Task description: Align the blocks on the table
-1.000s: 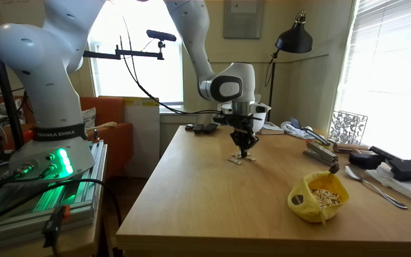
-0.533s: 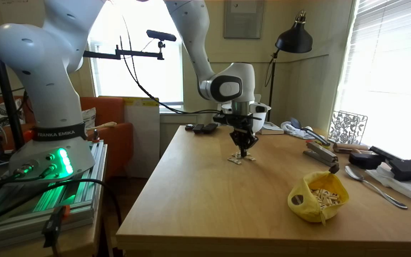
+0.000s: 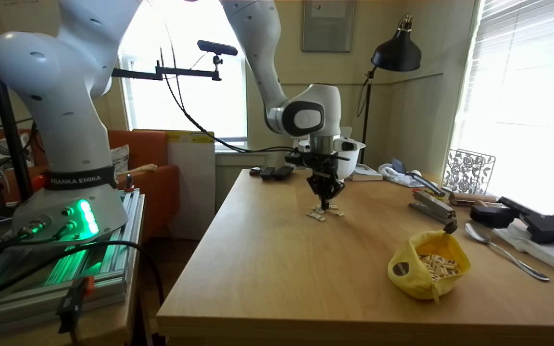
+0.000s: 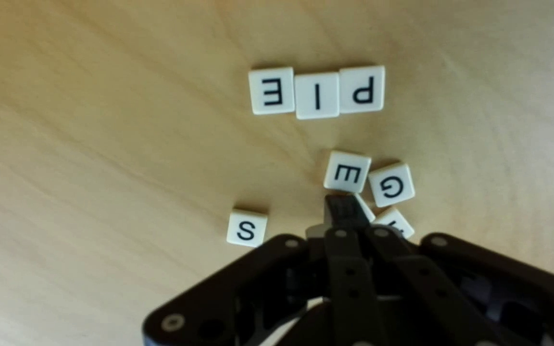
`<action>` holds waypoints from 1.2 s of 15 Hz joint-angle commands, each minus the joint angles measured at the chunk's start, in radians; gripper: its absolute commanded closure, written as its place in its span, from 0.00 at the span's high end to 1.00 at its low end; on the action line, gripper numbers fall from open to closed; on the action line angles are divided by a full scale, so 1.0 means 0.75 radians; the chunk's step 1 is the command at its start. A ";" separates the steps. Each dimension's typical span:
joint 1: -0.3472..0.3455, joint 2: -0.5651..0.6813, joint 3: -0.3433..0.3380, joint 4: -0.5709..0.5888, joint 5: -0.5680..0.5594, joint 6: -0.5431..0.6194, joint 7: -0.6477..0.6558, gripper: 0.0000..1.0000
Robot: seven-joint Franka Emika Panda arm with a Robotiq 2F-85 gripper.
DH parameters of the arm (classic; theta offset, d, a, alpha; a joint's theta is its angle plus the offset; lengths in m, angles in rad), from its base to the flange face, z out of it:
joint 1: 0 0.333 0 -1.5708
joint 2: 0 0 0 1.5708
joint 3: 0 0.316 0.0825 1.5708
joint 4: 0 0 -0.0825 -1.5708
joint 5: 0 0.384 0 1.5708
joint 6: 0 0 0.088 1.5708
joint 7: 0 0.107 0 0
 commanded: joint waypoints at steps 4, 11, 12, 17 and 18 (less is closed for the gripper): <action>0.010 -0.082 -0.009 -0.062 0.004 -0.023 -0.015 0.00; 0.026 -0.092 -0.038 -0.086 -0.008 -0.069 -0.012 0.00; 0.024 -0.085 -0.037 -0.087 -0.005 -0.068 -0.014 0.00; 0.015 -0.067 -0.027 -0.094 0.007 -0.034 -0.020 0.00; 0.013 -0.061 -0.025 -0.094 0.009 -0.026 -0.022 0.00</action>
